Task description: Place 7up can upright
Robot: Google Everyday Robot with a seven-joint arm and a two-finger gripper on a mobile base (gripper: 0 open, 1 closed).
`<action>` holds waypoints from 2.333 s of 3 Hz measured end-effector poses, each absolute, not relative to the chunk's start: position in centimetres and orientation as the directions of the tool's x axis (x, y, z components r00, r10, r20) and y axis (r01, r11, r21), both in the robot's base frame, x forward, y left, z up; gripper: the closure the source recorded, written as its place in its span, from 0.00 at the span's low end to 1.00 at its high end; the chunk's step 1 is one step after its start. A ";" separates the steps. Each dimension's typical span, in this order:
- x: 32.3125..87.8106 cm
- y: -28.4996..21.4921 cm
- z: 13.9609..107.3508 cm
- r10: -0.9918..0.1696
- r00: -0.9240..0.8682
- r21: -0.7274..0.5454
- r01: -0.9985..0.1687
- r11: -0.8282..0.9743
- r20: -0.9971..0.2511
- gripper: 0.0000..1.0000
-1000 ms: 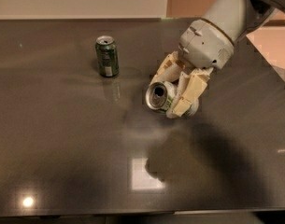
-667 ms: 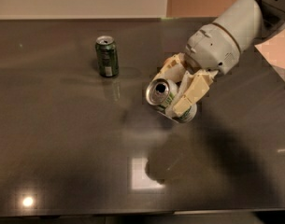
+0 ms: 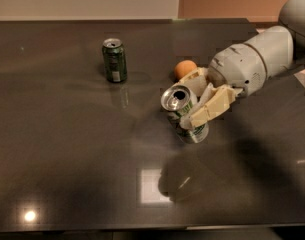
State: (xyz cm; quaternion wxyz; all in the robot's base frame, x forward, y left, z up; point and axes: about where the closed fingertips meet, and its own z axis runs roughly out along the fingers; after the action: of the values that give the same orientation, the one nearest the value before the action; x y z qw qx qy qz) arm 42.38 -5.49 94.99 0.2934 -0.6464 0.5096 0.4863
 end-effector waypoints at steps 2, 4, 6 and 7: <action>42.4 -6.3 93.7 -0.265 -0.082 0.151 -0.956 -0.251 -0.961 1.00; 43.6 -7.0 92.6 -0.188 -0.148 0.186 -0.960 -0.208 -0.971 1.00; 44.6 -6.9 91.9 -0.116 -0.164 0.184 -0.964 -0.193 -0.980 1.00; 45.1 -6.6 91.5 -0.070 -0.150 0.161 -0.967 -0.196 -0.986 1.00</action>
Offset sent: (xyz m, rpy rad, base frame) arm -0.0025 -0.0215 -0.0240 0.1614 0.1370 -0.1023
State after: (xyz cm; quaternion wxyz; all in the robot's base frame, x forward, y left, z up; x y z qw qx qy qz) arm 45.08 -6.63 91.50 0.3926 -0.5206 0.4981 0.5716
